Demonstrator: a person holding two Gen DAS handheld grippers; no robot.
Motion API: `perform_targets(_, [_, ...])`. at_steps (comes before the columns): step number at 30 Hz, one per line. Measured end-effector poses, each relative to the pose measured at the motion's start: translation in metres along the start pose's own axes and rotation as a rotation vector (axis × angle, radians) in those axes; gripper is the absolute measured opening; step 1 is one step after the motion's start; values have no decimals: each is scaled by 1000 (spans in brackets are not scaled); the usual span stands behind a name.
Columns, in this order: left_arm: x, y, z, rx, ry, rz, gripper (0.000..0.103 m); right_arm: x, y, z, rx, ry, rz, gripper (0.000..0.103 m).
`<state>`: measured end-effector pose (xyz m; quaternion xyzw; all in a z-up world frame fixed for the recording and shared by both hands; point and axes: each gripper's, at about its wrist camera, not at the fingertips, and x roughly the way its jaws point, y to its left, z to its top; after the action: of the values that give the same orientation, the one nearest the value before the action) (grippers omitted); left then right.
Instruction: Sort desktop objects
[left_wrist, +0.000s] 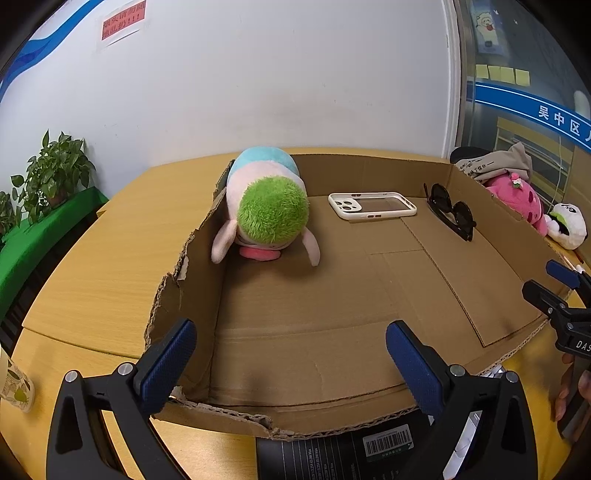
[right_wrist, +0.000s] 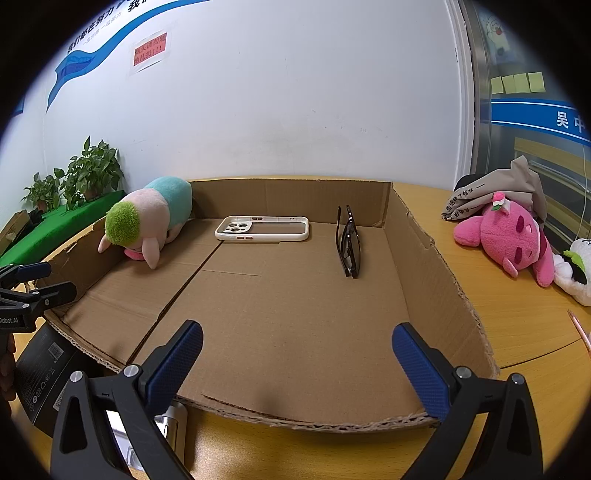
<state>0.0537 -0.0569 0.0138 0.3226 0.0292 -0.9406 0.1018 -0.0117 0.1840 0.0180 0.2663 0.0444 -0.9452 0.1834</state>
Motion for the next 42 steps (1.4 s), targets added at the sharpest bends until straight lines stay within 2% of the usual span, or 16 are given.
perform_targets(9, [-2, 0, -1, -5, -5, -14, 103, 0, 0, 0, 0, 0, -1, 102])
perform_targets(14, [-14, 11, 0, -46, -18, -100, 103, 0, 0, 0, 1, 1, 0, 102])
perform_targets(18, [-36, 33, -5, -170, -21, -200, 103, 2, -1, 0, -4, 7, 21, 102])
perform_targets(22, [-64, 53, -17, -218, -38, -222, 103, -7, 0, 0, -14, 9, 8, 102])
perform_targets(24, [-73, 59, -26, -221, -25, -254, 103, -26, 6, 2, -15, -33, 6, 102])
perform_targets(25, [-75, 61, -30, -222, -15, -268, 103, -36, 11, 3, -20, -48, 33, 102])
perform_targets(29, [-70, 60, -45, -199, 52, -316, 103, -76, 51, -2, -80, -73, 238, 102])
perform_targets(31, [-57, 55, -53, -193, 112, -356, 103, -83, 78, -11, -123, -34, 347, 102])
perform_targets(33, [-49, 50, -60, -187, 155, -393, 103, -80, 109, -23, -171, 45, 446, 102])
perform_targets(36, [-44, 45, -66, -199, 174, -432, 102, -67, 138, -37, -208, 133, 519, 102])
perform_targets(38, [-40, 43, -68, -213, 188, -445, 100, -57, 150, -39, -222, 184, 529, 102])
perform_targets(42, [-26, 44, -78, -250, 253, -474, 90, -35, 170, -46, -240, 268, 528, 101])
